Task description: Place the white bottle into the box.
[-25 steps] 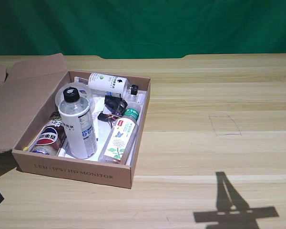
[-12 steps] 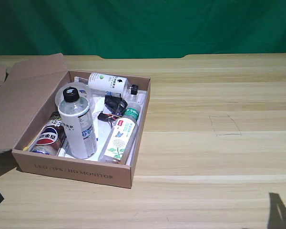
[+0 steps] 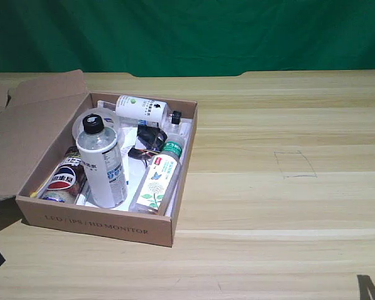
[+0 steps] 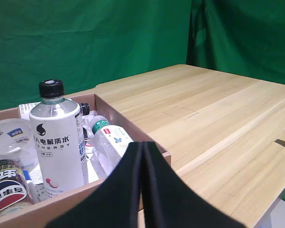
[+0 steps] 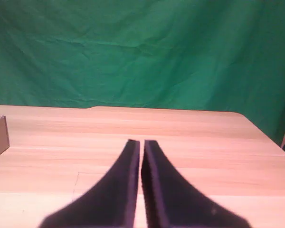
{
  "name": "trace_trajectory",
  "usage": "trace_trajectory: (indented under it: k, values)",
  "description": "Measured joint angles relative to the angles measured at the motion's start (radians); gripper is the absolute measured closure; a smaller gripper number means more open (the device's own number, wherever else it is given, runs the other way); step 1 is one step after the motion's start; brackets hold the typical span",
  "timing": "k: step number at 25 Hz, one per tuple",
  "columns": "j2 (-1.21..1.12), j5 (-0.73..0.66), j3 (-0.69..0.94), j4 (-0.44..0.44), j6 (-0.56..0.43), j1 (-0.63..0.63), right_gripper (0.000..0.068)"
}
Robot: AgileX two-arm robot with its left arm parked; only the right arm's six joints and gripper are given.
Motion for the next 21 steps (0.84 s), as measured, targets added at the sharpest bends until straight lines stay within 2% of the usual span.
trace_trajectory:
  k: [5,21]
  values:
    - [-0.027,-0.035,0.044,-0.002,0.001,0.0,0.068]
    - [-0.029,-0.049,0.046,-0.005,0.003,0.0,0.068]
